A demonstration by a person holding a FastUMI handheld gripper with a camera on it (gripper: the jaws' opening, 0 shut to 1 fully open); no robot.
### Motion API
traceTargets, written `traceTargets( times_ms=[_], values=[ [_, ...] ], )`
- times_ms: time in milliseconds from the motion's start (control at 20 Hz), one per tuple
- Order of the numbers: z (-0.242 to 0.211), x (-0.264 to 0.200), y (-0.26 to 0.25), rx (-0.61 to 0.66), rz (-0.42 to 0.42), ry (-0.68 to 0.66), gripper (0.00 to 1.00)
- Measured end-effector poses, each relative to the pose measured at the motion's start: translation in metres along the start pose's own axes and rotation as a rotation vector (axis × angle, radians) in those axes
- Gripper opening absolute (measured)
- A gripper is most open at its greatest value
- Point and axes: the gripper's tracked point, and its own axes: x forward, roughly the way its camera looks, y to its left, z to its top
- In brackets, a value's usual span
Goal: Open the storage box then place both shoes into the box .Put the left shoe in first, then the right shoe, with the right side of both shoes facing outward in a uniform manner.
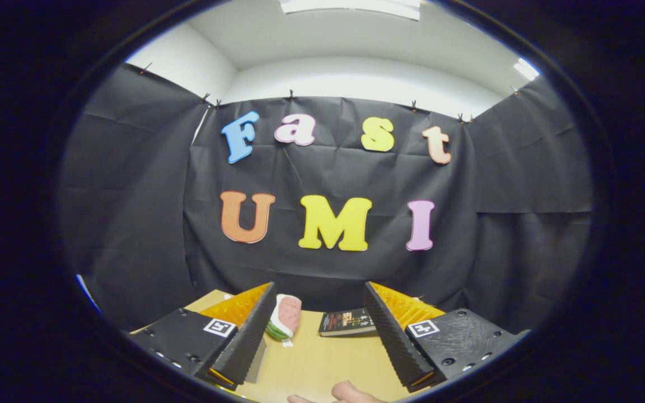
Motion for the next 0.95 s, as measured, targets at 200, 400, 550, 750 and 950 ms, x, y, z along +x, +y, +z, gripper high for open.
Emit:
traceTargets(
  times_ms=[200,400,550,750,950],
  values=[
    [-0.002,-0.009,-0.014,0.021,-0.006,-0.004,0.95],
    [-0.006,-0.005,-0.015,0.031,-0.009,0.017,0.95],
    [-0.005,-0.001,-0.012,0.052,-0.008,0.018,0.95],
    [-0.015,0.002,-0.007,0.054,-0.004,0.047,0.95],
    [-0.017,0.005,-0.008,0.054,-0.011,0.053,0.95]
  ],
)
